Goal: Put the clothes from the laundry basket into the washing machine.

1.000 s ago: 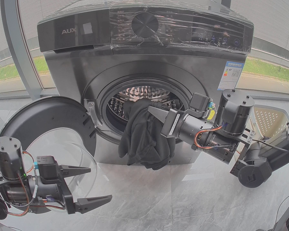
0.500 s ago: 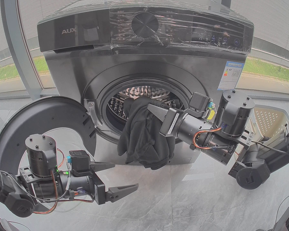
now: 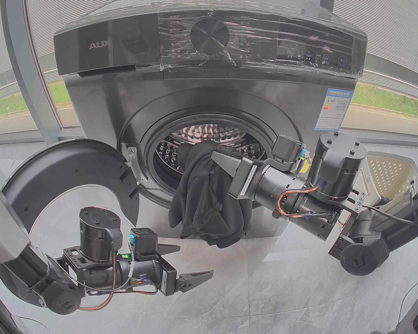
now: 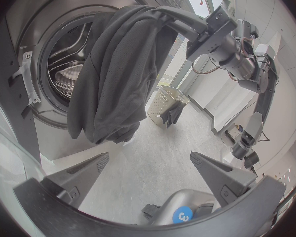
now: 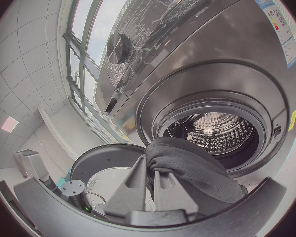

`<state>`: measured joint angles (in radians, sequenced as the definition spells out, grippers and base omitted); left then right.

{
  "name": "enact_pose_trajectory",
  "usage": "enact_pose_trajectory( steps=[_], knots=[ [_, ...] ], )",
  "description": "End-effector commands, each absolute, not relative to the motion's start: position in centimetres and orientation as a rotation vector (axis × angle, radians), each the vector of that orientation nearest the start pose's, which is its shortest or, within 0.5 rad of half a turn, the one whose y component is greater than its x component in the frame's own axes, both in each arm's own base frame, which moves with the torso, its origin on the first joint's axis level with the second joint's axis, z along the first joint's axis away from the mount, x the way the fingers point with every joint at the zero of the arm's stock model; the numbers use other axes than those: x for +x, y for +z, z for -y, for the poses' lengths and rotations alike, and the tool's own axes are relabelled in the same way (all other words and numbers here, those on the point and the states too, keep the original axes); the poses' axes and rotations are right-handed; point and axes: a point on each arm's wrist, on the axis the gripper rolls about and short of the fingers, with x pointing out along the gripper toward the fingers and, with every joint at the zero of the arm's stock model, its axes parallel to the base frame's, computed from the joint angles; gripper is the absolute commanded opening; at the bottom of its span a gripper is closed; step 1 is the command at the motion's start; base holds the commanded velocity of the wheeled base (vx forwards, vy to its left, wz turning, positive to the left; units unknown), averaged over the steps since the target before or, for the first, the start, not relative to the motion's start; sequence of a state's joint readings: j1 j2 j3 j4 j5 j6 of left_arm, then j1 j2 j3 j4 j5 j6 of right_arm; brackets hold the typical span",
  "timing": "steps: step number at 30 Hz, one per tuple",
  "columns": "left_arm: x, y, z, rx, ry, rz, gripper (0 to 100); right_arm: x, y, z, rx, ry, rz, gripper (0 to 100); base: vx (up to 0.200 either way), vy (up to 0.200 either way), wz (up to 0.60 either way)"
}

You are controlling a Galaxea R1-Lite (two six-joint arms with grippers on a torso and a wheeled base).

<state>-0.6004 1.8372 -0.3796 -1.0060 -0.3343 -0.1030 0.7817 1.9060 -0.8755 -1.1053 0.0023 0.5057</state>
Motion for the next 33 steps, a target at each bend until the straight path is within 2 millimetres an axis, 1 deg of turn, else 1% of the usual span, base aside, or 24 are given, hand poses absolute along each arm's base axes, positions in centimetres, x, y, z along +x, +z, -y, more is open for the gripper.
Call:
enact_pose_trajectory(
  steps=[1, 6, 8, 13, 14, 15, 24, 29, 33],
  knots=[
    [23.0, 4.7, 16.4, -0.03, -0.865, -0.56, 100, 25.1, 18.1, -25.1, 0.509, 0.792, -0.129, 0, 0.0, 0.0, 0.0],
    [24.1, 2.7, 17.0, -0.02, -0.808, -0.549, 100, 24.9, 18.2, -25.3, 0.511, 0.799, -0.126, 0, 0.0, 0.0, 0.0],
    [24.3, 2.3, 17.1, -0.026, -0.806, -0.543, 100, 24.8, 18.2, -25.3, 0.511, 0.801, -0.125, 0, 0.0, 0.0, 0.0],
    [25.3, 1.8, 17.4, -0.049, -0.781, -0.517, 100, 24.8, 18.2, -25.3, 0.511, 0.801, -0.125, 0, 0.0, 0.0, 0.0],
    [26.0, 1.8, 17.2, -0.057, -0.744, -0.493, 100, 24.8, 18.3, -25.3, 0.512, 0.801, -0.124, 0, 0.0, 0.0, 0.0],
    [26.3, 1.8, 17.2, -0.06, -0.737, -0.484, 100, 24.8, 18.3, -25.3, 0.512, 0.803, -0.124, 0, 0.0, 0.0, 0.0],
    [27.2, 1.2, 17.9, -0.119, -0.732, -0.443, 100, 24.8, 18.4, -25.3, 0.519, 0.809, -0.099, 0, 0.0, 0.0, 0.0],
    [27.9, -0.3, 18.4, -0.133, -0.738, -0.406, 100, 24.6, 18.4, -25.5, 0.518, 0.816, -0.102, 0, 0.0, 0.0, 0.0],
    [28.7, -0.7, 18.7, -0.146, -0.742, -0.356, 100, 24.6, 18.2, -25.5, 0.517, 0.815, -0.106, 0, 0.0, 0.0, 0.0]
  ],
)
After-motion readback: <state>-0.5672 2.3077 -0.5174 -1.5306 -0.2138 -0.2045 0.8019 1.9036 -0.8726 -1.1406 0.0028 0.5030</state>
